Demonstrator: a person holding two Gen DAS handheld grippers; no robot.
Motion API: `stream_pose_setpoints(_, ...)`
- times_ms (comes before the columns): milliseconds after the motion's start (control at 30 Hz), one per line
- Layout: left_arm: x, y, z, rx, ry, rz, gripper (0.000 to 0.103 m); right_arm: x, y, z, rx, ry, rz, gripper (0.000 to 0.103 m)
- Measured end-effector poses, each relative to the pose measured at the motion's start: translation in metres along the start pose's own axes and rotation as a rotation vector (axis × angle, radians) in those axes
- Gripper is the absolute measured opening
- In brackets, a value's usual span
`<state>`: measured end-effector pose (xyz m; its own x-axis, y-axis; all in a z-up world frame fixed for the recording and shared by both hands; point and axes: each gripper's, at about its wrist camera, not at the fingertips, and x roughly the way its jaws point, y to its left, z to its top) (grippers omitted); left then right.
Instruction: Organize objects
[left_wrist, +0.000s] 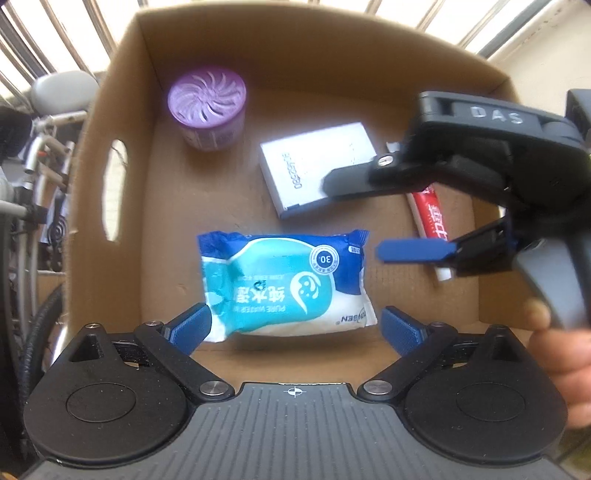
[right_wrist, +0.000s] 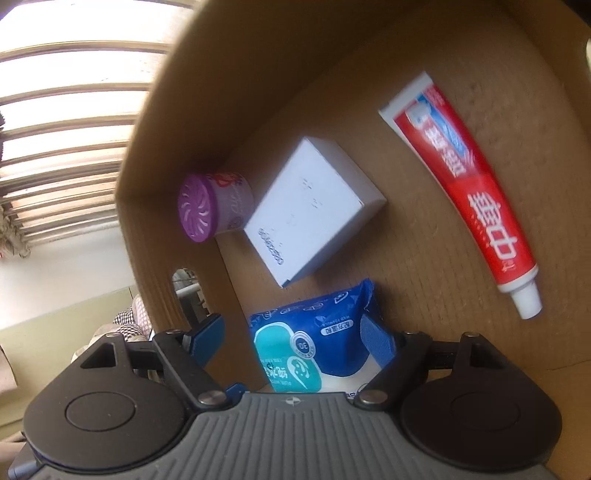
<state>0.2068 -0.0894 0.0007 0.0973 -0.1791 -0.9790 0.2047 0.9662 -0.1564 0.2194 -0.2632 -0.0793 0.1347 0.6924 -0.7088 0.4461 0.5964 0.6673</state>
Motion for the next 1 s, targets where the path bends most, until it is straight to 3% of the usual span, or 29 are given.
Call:
stream_pose_setpoints(200, -0.037, -0.001, -0.014, 0.053, -0.123, -0.025, 0.098, -0.051, 0.025, -0.023, -0.139, -0.146, -0.08, 0.086)
stream_pose_setpoints(367, -0.087, 0.0, -0.035, 0.122, -0.28, 0.026, 0.099, -0.089, 0.054, -0.06, -0.222, -0.294, -0.155, 0.093)
stream_pose_setpoints(600, -0.151, 0.017, -0.065, 0.075, -0.476, 0.024, 0.102, -0.122, 0.116, -0.117, -0.444, -0.473, -0.281, 0.099)
stream_pose_setpoints(867, -0.192, 0.013, -0.089, 0.092, -0.679, 0.148, 0.102, -0.16, 0.175, -0.179, -0.687, -0.675, -0.379, 0.103)
stream_pose_setpoints(1000, -0.198, 0.0, -0.096, 0.132, -0.758, 0.284, 0.102, -0.174, 0.19, -0.203, -0.783, -0.8, -0.469, 0.103)
